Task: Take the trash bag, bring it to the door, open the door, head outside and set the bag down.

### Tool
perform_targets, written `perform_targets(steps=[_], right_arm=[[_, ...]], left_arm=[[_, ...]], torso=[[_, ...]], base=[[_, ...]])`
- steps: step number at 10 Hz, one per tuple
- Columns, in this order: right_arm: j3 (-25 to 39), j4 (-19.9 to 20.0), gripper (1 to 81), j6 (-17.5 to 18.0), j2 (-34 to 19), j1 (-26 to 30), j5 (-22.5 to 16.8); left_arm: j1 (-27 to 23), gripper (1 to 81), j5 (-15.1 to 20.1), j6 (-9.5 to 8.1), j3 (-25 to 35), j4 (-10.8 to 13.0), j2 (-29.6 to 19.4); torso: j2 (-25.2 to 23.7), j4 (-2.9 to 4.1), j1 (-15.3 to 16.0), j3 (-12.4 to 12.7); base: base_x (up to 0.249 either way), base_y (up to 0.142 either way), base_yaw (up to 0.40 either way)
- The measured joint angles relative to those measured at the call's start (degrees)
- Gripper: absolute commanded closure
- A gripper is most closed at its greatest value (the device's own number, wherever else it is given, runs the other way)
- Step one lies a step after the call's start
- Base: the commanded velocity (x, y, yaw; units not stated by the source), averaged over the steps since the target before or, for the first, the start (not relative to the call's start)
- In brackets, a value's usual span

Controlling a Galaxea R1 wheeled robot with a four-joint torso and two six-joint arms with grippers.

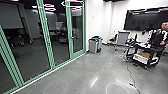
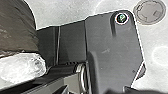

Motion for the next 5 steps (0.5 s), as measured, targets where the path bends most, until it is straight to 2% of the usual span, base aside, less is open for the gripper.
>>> perform_targets(steps=[5], right_arm=[[0.00, 0.00, 1.0, 0.00, 0.02, 0.00, 0.00]], left_arm=[[-0.04, 81.1, -0.05, 0.00, 0.00, 0.00, -0.02]], torso=[[0.00, 0.00, 0.00, 0.00]], base=[[0.183, 0.000, 0.000]])
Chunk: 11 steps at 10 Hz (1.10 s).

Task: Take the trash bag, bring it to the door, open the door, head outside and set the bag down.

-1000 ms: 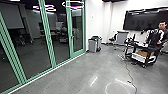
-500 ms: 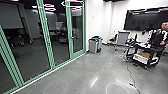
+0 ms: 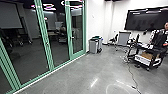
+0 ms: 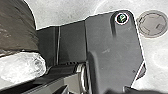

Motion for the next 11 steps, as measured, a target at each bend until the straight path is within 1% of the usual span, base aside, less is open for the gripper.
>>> perform_targets(steps=[3, 5, 7, 11], right_arm=[[0.00, 0.00, 1.0, 0.01, 0.00, 0.00, 0.00], [0.00, 0.00, 1.0, 0.00, 0.00, -0.13, 0.04], [0.00, -0.02, 1.0, 0.00, 0.06, -0.35, 0.06], [0.00, -0.02, 1.0, 0.00, 0.33, -0.33, 0.06]], left_arm=[[0.37, 81.1, -0.24, 0.00, 0.02, -0.09, -0.50], [1.83, 81.1, -1.95, -0.05, 0.00, -0.28, -1.07], [2.01, 81.1, -2.67, -0.02, 0.00, -0.26, -0.90], [1.94, 81.1, -2.80, 0.00, 0.07, -0.26, -0.60]], torso=[[0.00, 0.00, 0.00, 0.00], [0.00, 0.00, 0.00, 0.00], [0.00, 0.00, 0.00, 0.00], [0.00, 0.00, 0.02, 0.00]], base=[[0.183, 0.000, 0.000], [0.183, 0.000, 0.000], [0.186, 0.000, 0.000], [0.191, 0.000, 0.000]])
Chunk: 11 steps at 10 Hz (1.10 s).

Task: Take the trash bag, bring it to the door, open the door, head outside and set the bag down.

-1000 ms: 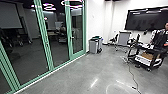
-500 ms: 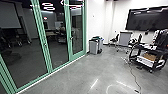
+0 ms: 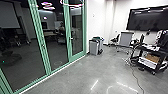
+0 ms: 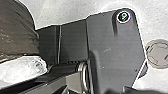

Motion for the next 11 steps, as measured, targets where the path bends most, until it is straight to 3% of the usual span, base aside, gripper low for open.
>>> perform_targets(steps=[11], right_arm=[[0.00, 0.02, 1.0, -0.02, 0.30, -0.34, 0.20]], left_arm=[[0.00, 81.1, 0.00, 0.00, 0.00, 0.06, -0.01]], torso=[[0.00, 0.00, -0.02, 0.00]], base=[[0.191, 0.000, 0.000]])
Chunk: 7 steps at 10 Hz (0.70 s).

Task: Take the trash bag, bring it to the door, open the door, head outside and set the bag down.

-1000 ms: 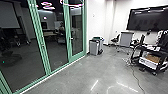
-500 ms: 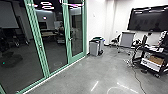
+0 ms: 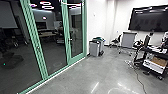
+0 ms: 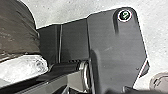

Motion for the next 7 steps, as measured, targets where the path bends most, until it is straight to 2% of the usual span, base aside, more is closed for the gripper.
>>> perform_targets(steps=[7], right_arm=[[0.00, 0.00, 1.0, 0.02, 0.30, 0.01, 0.05]], left_arm=[[0.18, 81.1, 0.00, 0.00, 0.00, 0.00, 0.01]], torso=[[0.00, 0.00, 0.00, 0.00]], base=[[0.191, 0.000, 0.000]])
